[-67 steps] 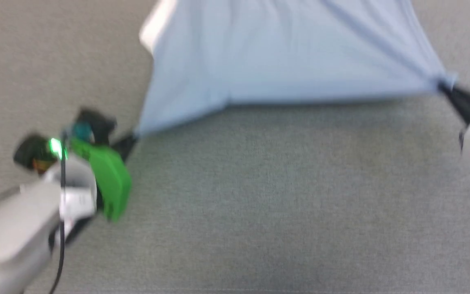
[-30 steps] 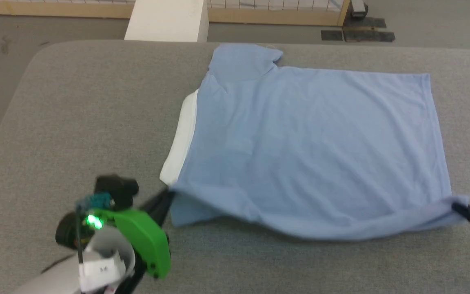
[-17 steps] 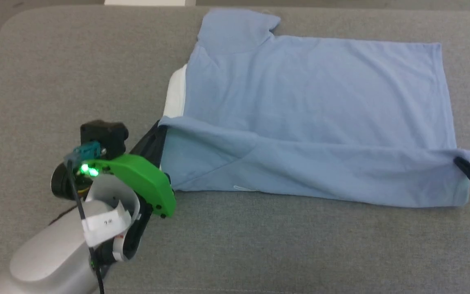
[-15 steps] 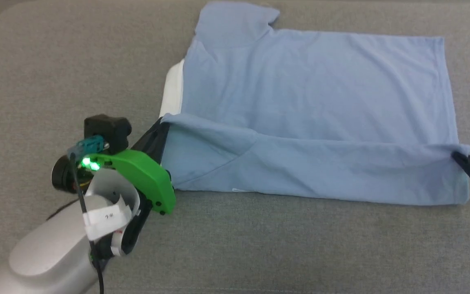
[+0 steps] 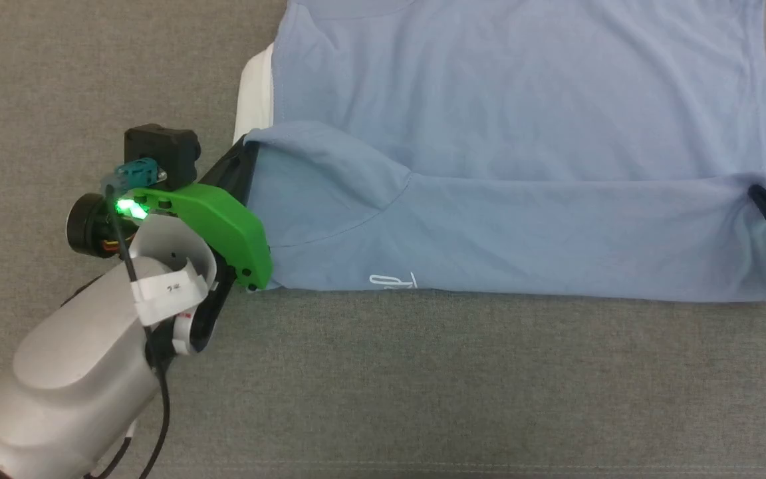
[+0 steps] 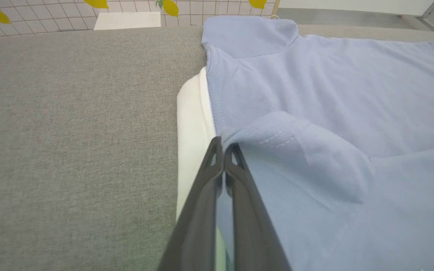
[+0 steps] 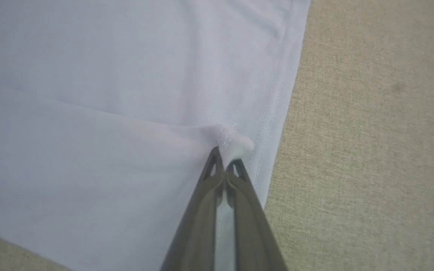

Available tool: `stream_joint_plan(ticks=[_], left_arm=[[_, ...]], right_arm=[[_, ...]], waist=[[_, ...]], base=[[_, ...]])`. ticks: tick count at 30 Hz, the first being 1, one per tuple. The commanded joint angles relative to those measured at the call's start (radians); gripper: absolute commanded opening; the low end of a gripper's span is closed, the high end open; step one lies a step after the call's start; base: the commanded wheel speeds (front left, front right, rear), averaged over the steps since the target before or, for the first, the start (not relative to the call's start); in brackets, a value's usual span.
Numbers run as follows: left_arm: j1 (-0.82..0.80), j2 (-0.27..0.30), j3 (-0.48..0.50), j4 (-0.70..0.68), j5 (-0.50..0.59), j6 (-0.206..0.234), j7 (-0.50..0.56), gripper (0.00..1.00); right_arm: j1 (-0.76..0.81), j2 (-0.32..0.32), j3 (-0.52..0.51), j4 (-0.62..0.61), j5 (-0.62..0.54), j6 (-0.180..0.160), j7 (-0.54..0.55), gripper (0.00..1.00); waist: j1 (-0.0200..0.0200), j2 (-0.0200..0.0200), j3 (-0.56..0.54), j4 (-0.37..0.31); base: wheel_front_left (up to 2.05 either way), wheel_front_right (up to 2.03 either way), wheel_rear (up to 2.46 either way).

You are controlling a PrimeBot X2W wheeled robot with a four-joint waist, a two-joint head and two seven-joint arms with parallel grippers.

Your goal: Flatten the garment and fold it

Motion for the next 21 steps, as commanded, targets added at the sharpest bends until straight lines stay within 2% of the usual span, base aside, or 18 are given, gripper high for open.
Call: stream_joint_plan(ticks=[1,7,8,9,10,16,21], left_arm=[[-0.019,-0.011,0.003,0.015,0.000,0.000,-0.009,0.00],[-0.033,-0.049,-0.005,0.081,0.003,-0.013,-0.025,0.00],[-0.035,-0.053,-0.004,0.093,0.006,-0.012,-0.031,0.31],[-0.035,-0.056,-0.003,0.101,0.007,-0.010,-0.037,1.00],[-0.034,-0.060,-0.002,0.111,0.007,-0.010,-0.043,1.00],[0.001,-0.064,0.009,0.120,-0.004,-0.005,-0.082,1.00],[0.068,-0.056,0.006,0.073,-0.015,0.020,-0.102,1.00]], right_arm=[[-0.019,0.017,-0.013,0.002,-0.019,-0.002,0.007,0.00],[-0.024,0.061,-0.048,0.019,-0.078,-0.002,0.012,0.00],[-0.024,0.069,-0.054,0.023,-0.085,-0.002,0.009,0.00],[-0.024,0.073,-0.058,0.026,-0.092,-0.002,0.006,0.72],[-0.023,0.080,-0.064,0.029,-0.099,-0.002,0.001,1.00],[0.012,0.099,-0.081,0.011,-0.128,-0.002,-0.027,1.00],[0.069,0.149,-0.139,-0.054,-0.164,-0.002,-0.107,1.00]], waist=[[-0.0001,-0.0001,0.015,0.000],[-0.0001,-0.0001,0.024,0.005],[-0.0001,-0.0001,0.020,0.005],[-0.0001,-0.0001,0.014,0.006],[-0.0001,-0.0001,0.004,0.008],[-0.0001,-0.0001,-0.081,0.013],[-0.0001,-0.0001,-0.163,0.018]], base=[[0.00,0.00,0.00],[0.00,0.00,0.00],[0.00,0.00,0.00],[0.00,0.00,0.00],[0.00,0.00,0.00],[0.00,0.00,0.00],[0.00,0.00,0.00]])
